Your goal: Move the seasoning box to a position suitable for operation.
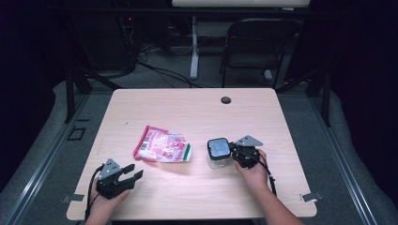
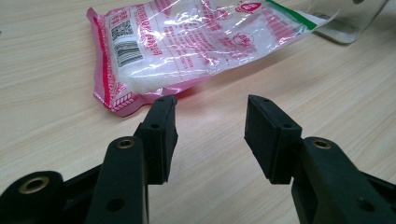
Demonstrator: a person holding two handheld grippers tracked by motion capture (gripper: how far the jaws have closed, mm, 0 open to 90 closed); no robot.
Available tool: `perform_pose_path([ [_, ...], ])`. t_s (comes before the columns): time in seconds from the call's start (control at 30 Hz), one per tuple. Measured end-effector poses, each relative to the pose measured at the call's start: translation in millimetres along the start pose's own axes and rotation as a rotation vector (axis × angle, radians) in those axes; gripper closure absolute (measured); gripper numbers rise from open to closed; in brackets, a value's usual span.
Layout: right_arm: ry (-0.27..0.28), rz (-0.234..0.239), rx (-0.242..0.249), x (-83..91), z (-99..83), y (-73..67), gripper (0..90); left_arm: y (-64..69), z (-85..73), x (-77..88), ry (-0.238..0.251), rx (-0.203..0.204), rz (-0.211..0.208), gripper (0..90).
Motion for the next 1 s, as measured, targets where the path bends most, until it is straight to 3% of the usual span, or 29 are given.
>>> perform_pose_path([
  [0.37,0.026,-0.021,-0.044,-1.0,1.4,2.8,82.9,-0.2,0.0,0.3,0.002,0.001,0.001,53.6],
  [0.6,0.039,-0.028,-0.04,1.0,3.7,2.8,82.7,0.0,0.6,0.6,0.005,-0.001,0.001,53.6],
  [0.77,0.077,-0.021,-0.08,4.2,8.3,3.5,82.8,0.3,0.7,0.5,0.007,-0.003,0.001,53.6],
  [1.0,0.078,-0.012,-0.07,8.2,9.0,-0.1,82.8,4.1,3.9,-1.1,0.008,-0.014,-0.011,53.7],
])
Point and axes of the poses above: each handheld gripper's, and its own axes: x roughly backward along the jaws, z roughly out of its top, y roughly to its right, the point moved 7 cm from there along -x, roughly forward along the jaws, and after that the axes turned 11 degrees about y, right-handed, at the moved point
